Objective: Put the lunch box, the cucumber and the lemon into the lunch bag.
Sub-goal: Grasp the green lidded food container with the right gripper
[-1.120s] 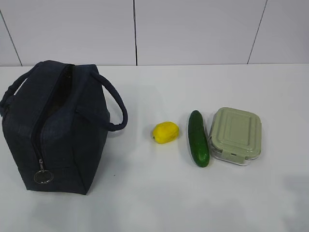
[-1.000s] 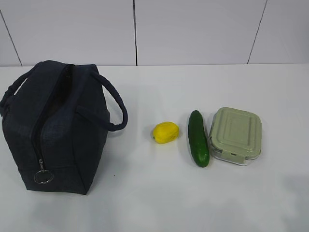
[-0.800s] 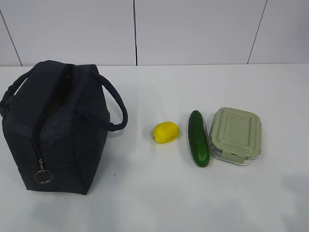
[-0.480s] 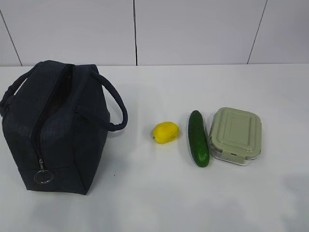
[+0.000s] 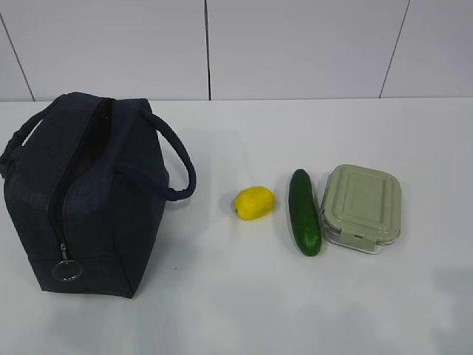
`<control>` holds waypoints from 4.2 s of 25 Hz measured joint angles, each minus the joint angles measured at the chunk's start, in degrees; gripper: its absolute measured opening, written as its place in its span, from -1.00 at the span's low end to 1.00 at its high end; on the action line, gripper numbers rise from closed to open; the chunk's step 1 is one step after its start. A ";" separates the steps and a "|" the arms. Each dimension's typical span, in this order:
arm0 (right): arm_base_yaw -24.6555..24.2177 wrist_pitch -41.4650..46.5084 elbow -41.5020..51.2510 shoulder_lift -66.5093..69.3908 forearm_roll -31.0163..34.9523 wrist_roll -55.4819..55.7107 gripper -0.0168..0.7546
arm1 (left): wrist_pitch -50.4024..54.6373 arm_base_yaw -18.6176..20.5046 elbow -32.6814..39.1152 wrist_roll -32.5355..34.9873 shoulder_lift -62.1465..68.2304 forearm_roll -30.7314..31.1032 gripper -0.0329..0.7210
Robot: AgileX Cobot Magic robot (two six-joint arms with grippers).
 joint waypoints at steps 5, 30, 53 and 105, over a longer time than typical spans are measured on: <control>0.00 -0.38 -0.10 0.57 -0.48 0.00 0.09 | 0.00 0.00 0.00 0.00 0.00 0.00 -0.26; 0.00 -15.92 -6.87 44.82 19.51 2.29 0.09 | 0.00 0.00 0.00 0.00 0.00 0.00 -0.26; -0.48 -20.83 -23.00 79.83 39.13 -15.37 0.09 | 0.00 0.00 0.00 0.00 0.00 0.00 -0.26; -30.55 -1.50 -23.87 107.89 74.37 -60.22 0.11 | 0.00 0.00 0.00 0.00 0.00 0.00 -0.26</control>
